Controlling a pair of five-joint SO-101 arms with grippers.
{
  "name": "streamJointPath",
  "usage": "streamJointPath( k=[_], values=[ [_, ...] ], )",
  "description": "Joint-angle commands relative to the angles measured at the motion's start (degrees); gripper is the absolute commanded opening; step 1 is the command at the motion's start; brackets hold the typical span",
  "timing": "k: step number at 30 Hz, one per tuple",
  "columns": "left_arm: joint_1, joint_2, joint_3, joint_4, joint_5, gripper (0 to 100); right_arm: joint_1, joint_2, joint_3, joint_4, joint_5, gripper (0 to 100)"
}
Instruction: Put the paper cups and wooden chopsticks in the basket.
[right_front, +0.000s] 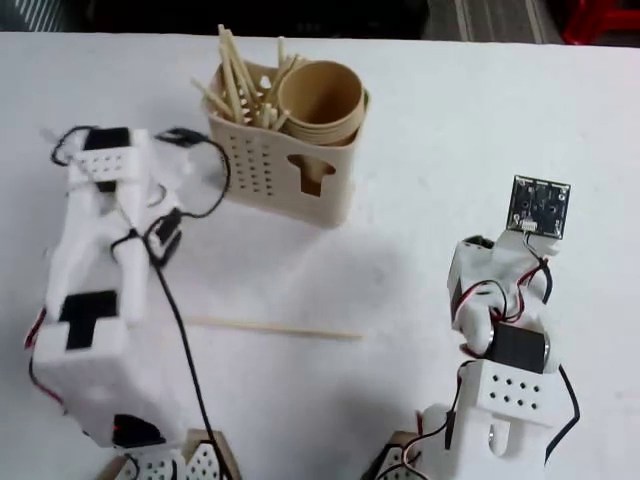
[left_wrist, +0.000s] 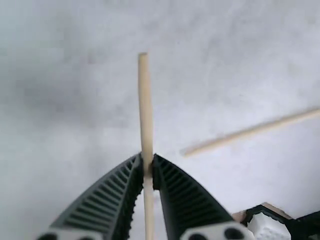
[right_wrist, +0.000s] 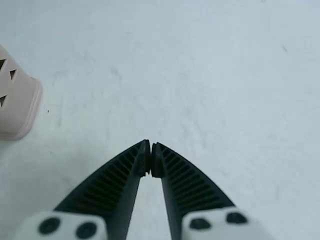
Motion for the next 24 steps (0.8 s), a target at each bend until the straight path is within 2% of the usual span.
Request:
streamJointPath(
  k=[1,7,10,14,20,24],
  values=[
    [-2.0,-9.0,-2.4,1.7,-0.6,2,-0.3,-0.6,-1.1,-1.2,0.1,1.8],
    [-2.2,-18.9,-2.8,1.2,-0.2,2,-0.3,-0.6,-1.1,-1.2,0.1,1.8],
    [0.5,-25.1,-2.9,0.4,0.1,2,-0.3,-0.6,-1.1,-1.2,0.1,1.8],
    [5.1,-33.6,-2.9,-3.1,6.8,2,-0.3,-0.6,-1.1,-1.2,0.1,1.8],
    [12.4,-42.2,-2.9,-17.8,17.4,2,-0.3,-0.6,-1.1,-1.2,0.1,1.8],
    [15.4,-43.6,-2.9,-29.9,21.2,2,-0.5,-0.6,-0.8,-1.2,0.1,1.8]
  ],
)
